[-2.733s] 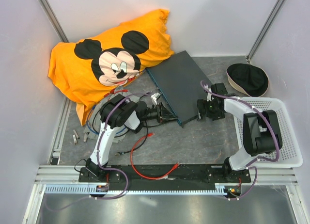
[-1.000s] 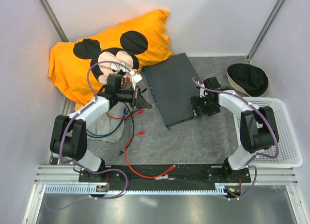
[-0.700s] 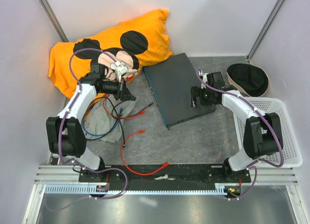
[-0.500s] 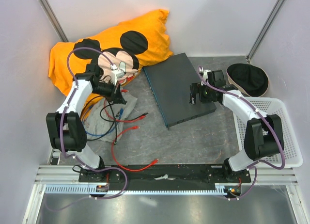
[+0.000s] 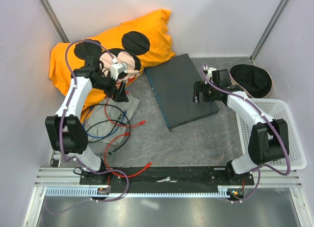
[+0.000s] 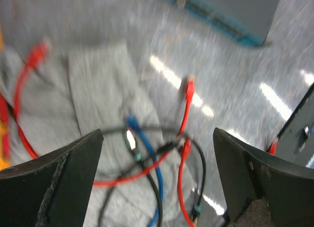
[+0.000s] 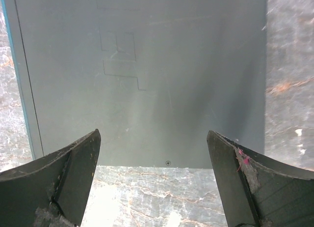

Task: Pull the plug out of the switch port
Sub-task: Place the connector at the center of the board, then reset both arms

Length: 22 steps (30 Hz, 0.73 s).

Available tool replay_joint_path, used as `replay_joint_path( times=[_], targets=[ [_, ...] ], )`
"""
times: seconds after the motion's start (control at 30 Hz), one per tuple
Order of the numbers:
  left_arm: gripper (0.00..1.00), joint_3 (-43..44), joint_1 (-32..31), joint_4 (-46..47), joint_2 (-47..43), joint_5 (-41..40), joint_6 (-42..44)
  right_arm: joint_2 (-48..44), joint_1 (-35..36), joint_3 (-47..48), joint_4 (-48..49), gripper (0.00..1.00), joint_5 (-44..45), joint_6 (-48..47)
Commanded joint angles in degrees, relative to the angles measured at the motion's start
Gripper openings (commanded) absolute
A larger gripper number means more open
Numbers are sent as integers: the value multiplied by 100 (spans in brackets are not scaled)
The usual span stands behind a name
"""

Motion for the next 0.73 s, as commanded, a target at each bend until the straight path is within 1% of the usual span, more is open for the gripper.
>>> replay_joint_path(
  times=[0.0, 0.07, 0.1, 0.13, 0.2, 0.23, 0.3, 0.37, 0.47, 0.5, 0.6, 0.7],
  targets=[
    [99, 714, -407, 537, -428, 308, -933, -379, -23, 498, 293, 98, 245, -252],
    [99, 1022, -434, 668, -471, 238, -1309, -458, -23, 604, 250, 98, 797, -183],
    [99, 1119, -434, 800, -480, 81, -1425, -467, -23, 752, 206, 98, 1000, -121],
    [99, 1337, -434, 871, -489, -7, -1522, -510, -15, 832, 144, 98, 1594, -16],
    [99, 1576, -425, 1037, -507, -166, -1733, -563, -6, 1025, -66, 98, 1950, -6],
    [99, 1742, -425, 1134, -524, -219, -1821, -598, -6, 1104, -154, 98, 2282, -15],
    [99, 1840, -434, 1388, -577, -499, -2233, -625, -14, 1367, -532, 98, 2548, 11],
    [99, 1928, -434, 1627, -577, -606, -2541, -642, -14, 1483, -839, 98, 2793, 63],
    [99, 1937, -442, 1662, -603, -720, -2621, -765, -6, 1501, -972, 98, 2787, 116],
    [99, 1885, -442, 1654, -630, -868, -2647, -809, -6, 1440, -964, 98, 2743, 117],
    [99, 1420, -451, 1654, -875, -1141, -2656, -897, 21, 1264, -868, 98, 2384, 108],
    [99, 771, -451, 1566, -1271, -1195, -2683, -897, 21, 1088, -736, 98, 1971, 117]
  ],
)
